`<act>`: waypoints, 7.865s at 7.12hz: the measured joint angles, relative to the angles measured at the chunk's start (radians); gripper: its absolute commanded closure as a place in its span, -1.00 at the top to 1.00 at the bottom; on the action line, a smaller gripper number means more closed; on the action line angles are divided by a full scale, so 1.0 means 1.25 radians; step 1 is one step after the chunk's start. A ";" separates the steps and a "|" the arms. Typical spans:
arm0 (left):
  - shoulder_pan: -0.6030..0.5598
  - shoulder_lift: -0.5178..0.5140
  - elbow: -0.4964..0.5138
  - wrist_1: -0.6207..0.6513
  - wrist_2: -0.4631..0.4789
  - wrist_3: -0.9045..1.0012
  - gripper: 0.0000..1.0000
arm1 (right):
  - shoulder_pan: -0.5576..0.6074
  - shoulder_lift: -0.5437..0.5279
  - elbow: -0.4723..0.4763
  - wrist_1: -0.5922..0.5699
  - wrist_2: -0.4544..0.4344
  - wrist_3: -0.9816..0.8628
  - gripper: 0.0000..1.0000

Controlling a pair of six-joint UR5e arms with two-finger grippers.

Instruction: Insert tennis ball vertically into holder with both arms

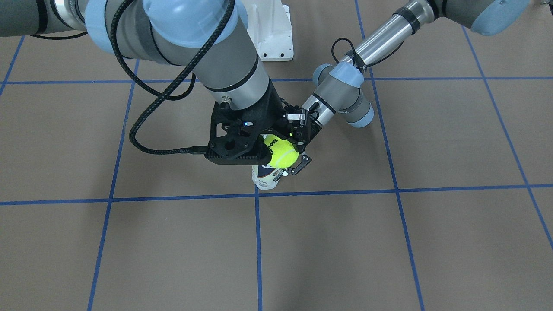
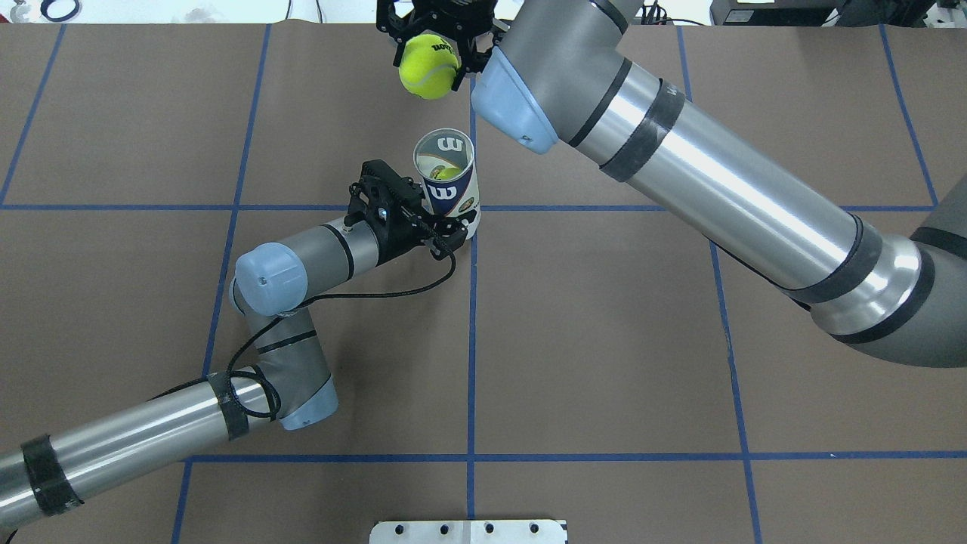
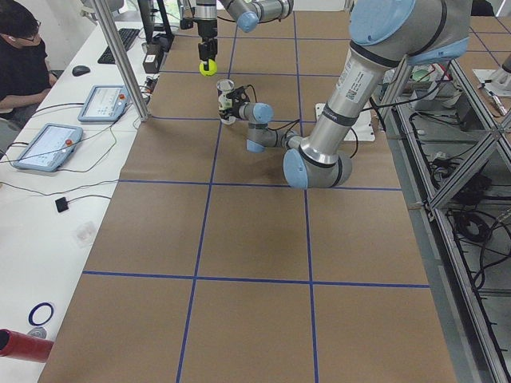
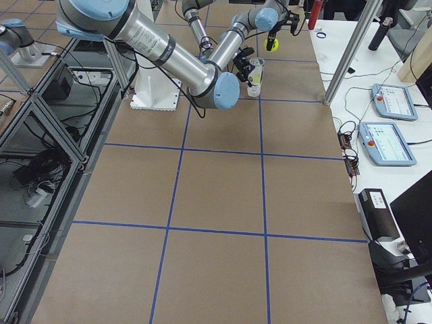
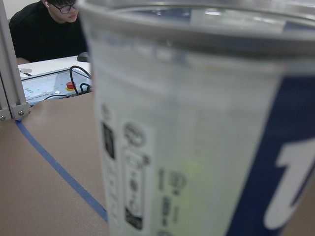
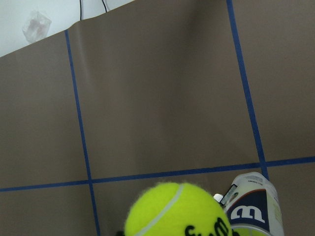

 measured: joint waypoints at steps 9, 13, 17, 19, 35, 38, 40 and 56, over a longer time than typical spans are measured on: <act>-0.004 0.001 0.002 -0.001 0.000 0.002 0.47 | -0.049 -0.051 0.050 -0.020 -0.009 -0.004 0.98; -0.008 0.001 0.002 -0.001 -0.001 0.002 0.47 | -0.049 -0.051 0.060 -0.019 -0.004 -0.004 0.12; -0.008 0.001 0.003 -0.001 -0.001 0.001 0.47 | -0.028 -0.052 0.091 -0.015 0.001 -0.005 -1.00; -0.008 0.001 0.002 -0.001 -0.001 0.001 0.47 | -0.029 -0.052 0.088 -0.005 -0.003 -0.005 -1.00; -0.006 0.006 0.013 -0.001 -0.001 0.002 0.97 | 0.019 -0.066 0.048 0.072 0.010 -0.021 1.00; -0.008 0.006 0.010 -0.001 -0.003 0.001 0.97 | 0.039 -0.070 0.049 0.070 0.019 -0.027 1.00; -0.008 0.009 0.007 -0.001 -0.007 0.000 0.97 | 0.052 -0.081 0.051 0.071 0.031 -0.033 1.00; -0.003 0.260 -0.221 -0.004 -0.092 -0.002 0.98 | 0.074 -0.108 0.055 0.071 0.036 -0.067 1.00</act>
